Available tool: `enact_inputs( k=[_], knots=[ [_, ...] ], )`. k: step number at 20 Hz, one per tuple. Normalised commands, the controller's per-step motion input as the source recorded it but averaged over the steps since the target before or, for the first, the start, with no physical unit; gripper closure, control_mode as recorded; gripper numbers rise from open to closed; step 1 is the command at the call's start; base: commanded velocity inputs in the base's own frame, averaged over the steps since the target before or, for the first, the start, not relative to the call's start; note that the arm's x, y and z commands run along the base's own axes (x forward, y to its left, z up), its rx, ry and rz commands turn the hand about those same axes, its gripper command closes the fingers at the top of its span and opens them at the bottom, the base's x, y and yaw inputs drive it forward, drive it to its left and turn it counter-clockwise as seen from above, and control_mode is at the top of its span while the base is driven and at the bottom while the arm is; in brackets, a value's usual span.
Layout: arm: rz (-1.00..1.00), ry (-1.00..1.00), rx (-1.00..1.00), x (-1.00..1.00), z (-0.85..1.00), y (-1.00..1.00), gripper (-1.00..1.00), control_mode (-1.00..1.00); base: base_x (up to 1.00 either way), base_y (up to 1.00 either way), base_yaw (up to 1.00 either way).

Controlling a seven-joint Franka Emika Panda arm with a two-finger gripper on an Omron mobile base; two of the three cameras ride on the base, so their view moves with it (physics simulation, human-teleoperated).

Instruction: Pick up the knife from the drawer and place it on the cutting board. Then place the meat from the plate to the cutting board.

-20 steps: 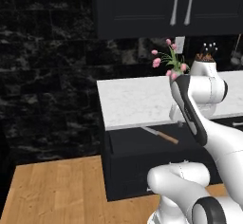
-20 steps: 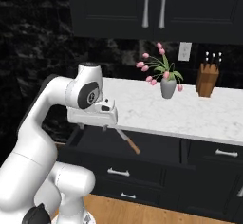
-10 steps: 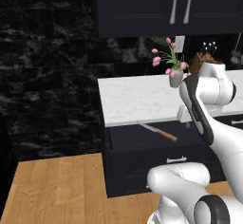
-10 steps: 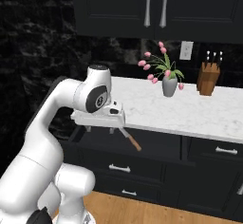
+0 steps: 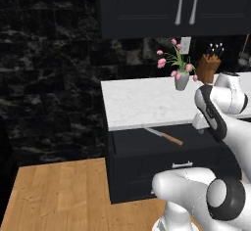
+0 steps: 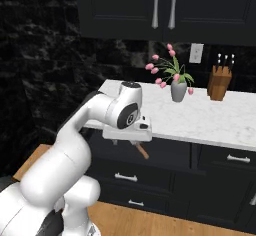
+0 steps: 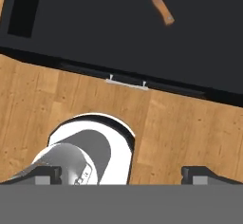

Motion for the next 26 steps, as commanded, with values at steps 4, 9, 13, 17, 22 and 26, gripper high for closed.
enact_inputs(
  k=[4,9,13,17,22,26],
  knots=[
    [0.01,0.08,0.00,0.91,-0.46,-0.20,-1.00,-1.00,0.00,0.00,0.00],
    [-0.05,0.07,0.04,0.58,-0.49,-0.05,-1.00,-1.00,0.00,0.00,0.00],
    [-0.03,0.10,0.07,0.43,-0.69,-0.10,-1.00,-1.00,0.00,0.00,0.00],
    [0.00,0.06,0.01,0.30,-0.63,-0.09,-1.00,-1.00,0.00,0.00,0.00],
    [0.00,0.00,0.00,0.24,-0.57,-0.10,-1.00,-1.00,0.00,0.00,0.00],
    [0.00,0.00,0.00,0.23,-0.55,-0.16,-1.00,-1.00,0.00,0.00,0.00]
  ],
)
